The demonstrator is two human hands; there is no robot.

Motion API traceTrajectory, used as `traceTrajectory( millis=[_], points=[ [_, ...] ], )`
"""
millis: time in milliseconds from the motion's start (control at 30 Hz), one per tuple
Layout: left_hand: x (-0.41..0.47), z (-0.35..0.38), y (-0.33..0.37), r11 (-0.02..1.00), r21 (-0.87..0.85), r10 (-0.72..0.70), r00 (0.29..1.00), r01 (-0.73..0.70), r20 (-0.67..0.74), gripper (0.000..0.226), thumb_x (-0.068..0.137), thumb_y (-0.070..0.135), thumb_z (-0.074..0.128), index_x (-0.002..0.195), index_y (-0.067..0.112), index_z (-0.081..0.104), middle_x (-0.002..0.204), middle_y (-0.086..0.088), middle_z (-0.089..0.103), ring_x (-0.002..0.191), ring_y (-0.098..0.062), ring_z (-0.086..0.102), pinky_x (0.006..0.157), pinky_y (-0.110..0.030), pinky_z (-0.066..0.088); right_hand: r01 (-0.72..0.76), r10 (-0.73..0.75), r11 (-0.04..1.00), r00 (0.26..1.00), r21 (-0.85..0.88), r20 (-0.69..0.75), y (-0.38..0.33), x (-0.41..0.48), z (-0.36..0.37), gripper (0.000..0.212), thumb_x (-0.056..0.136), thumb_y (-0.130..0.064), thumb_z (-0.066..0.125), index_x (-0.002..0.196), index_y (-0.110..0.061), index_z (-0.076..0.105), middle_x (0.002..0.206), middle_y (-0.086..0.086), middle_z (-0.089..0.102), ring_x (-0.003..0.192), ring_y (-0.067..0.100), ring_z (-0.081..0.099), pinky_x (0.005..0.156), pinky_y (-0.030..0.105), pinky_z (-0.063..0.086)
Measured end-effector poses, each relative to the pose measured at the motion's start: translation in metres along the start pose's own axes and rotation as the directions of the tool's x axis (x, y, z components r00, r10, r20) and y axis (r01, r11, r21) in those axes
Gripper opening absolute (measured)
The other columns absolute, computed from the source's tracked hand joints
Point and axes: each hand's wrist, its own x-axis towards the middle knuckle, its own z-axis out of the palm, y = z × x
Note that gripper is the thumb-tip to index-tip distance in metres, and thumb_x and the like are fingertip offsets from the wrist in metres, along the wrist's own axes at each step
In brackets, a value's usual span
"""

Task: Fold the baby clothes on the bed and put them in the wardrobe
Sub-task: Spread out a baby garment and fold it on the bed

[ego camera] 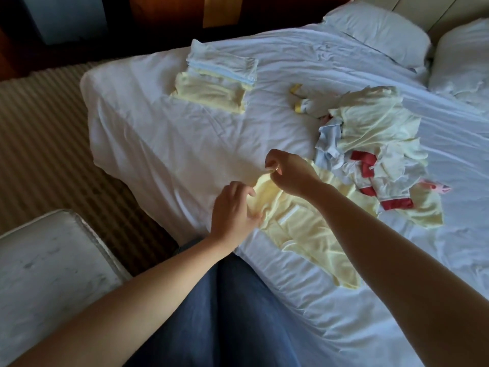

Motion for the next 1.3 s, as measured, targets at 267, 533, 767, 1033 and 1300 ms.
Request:
traceTrajectory(
  millis=[267,533,767,1033,1300],
  points=[
    [0.010,-0.001,0.040,0.999,0.040,-0.013,0.971,0.003,0.241,0.037,0.090,0.017,0.062,0.127,0.018,0.058,0.130,0.002,0.059,0.116,-0.020,0.057,0.094,-0.031,0.046,-0.024,0.022,1.000,0.993,-0.011,-0.115,0.045,-0.076,-0.047,0.027,0.081,0.000,0.053,0.091,-0.022,0.067,0.098,-0.006,0.057,0.092,0.019,0.061,0.071,0.031,0.047],
    [-0.005,0.020,0.076,0.912,0.173,0.200,0.772,-0.372,0.603,0.065,0.097,-0.004,0.037,0.154,0.023,0.023,0.162,0.006,0.020,0.148,-0.009,0.018,0.111,-0.026,0.031,-0.202,0.204,0.979,0.971,0.032,-0.125,0.088,-0.175,-0.030,0.022,0.078,-0.004,0.061,0.090,-0.022,0.067,0.106,-0.005,0.057,0.089,0.020,0.063,0.069,0.030,0.049],
    [-0.011,0.034,0.078,0.831,0.247,0.201,0.682,-0.499,0.703,0.063,0.098,0.005,0.035,0.155,0.026,0.020,0.164,0.002,0.007,0.151,-0.015,0.004,0.119,-0.028,0.011,-0.312,0.313,0.950,0.950,0.024,-0.017,0.104,-0.233,0.019,0.036,0.086,-0.027,0.061,0.122,-0.030,0.060,0.147,-0.009,0.036,0.110,0.019,0.059,0.086,0.030,0.048],
    [-0.009,0.031,0.082,0.781,0.346,0.140,0.684,-0.521,0.716,0.061,0.100,0.011,0.035,0.156,0.019,0.014,0.164,0.000,0.003,0.151,-0.013,0.003,0.120,-0.027,0.011,-0.338,0.343,0.939,0.906,0.064,-0.246,0.111,-0.252,0.028,0.034,0.083,-0.034,0.062,0.116,-0.027,0.066,0.146,-0.007,0.046,0.136,0.014,0.040,0.106,0.033,0.035],
    [-0.009,0.028,0.074,0.773,0.336,0.149,0.669,-0.538,0.728,0.058,0.102,0.017,0.032,0.156,0.016,0.010,0.164,0.003,0.001,0.150,-0.009,0.000,0.120,-0.026,0.011,-0.163,0.168,0.980,0.985,0.109,-0.032,0.111,-0.252,0.042,0.070,0.083,-0.044,0.068,0.146,-0.031,0.041,0.157,-0.011,0.029,0.147,0.005,0.017,0.118,0.029,0.022]
  ],
)
